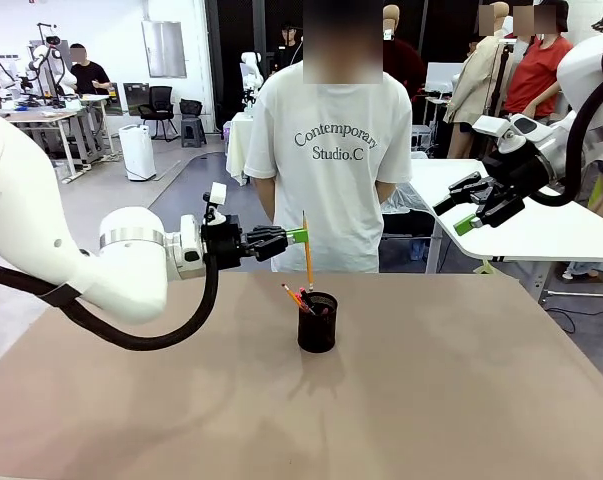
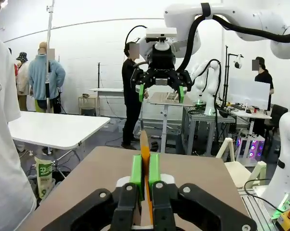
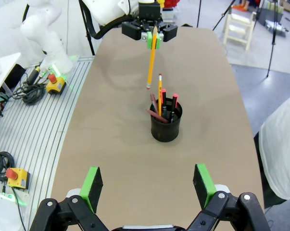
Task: Place the pens into the pen holder.
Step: Pick up a writing instrument from the table and place it into the Pen holder.
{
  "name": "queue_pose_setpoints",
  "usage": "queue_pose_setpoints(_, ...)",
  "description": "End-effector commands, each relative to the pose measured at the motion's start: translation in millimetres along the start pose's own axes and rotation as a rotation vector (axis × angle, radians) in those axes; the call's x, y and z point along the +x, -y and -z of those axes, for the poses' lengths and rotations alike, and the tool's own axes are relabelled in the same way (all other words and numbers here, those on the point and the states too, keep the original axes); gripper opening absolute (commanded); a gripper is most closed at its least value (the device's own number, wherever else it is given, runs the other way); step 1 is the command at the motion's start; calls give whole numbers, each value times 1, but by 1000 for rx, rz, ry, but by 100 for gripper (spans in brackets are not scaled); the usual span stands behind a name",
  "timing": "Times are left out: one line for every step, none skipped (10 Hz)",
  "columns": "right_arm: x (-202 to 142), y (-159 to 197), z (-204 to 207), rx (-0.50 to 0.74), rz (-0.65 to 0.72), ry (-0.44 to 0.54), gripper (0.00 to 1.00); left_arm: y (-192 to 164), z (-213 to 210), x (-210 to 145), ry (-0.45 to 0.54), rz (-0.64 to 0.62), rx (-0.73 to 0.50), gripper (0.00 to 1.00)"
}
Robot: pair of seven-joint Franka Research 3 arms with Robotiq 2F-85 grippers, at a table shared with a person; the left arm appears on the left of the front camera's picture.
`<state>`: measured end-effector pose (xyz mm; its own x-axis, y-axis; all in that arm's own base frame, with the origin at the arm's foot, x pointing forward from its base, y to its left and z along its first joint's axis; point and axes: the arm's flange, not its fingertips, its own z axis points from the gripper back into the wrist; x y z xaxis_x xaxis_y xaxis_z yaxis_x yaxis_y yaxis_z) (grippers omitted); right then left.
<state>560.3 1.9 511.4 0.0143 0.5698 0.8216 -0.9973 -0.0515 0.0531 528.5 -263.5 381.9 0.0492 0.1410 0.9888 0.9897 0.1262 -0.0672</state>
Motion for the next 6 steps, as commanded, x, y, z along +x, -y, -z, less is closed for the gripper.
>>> queue_pose_setpoints(5, 0, -1, 5, 14, -1, 100, 0, 0, -2, -1, 0, 0, 0)
queue_pose_setpoints(5, 0, -1, 5, 14, -1, 100, 4, 1, 2, 3, 49, -8, 0)
queue_pose_setpoints(5, 0, -1, 5, 14, -1, 100, 2, 7, -5, -19, 65, 9, 0)
queue_pose_setpoints(5, 0, -1, 5, 14, -1, 100, -2, 12, -15, -42, 107, -10, 0)
queue_pose_setpoints(5, 0, -1, 5, 14, -1, 100, -7, 15, -24, -57, 150, -33, 0)
queue_pose_setpoints(5, 0, -1, 5, 14, -1, 100, -9, 17, -31, -67, 141, -42, 0)
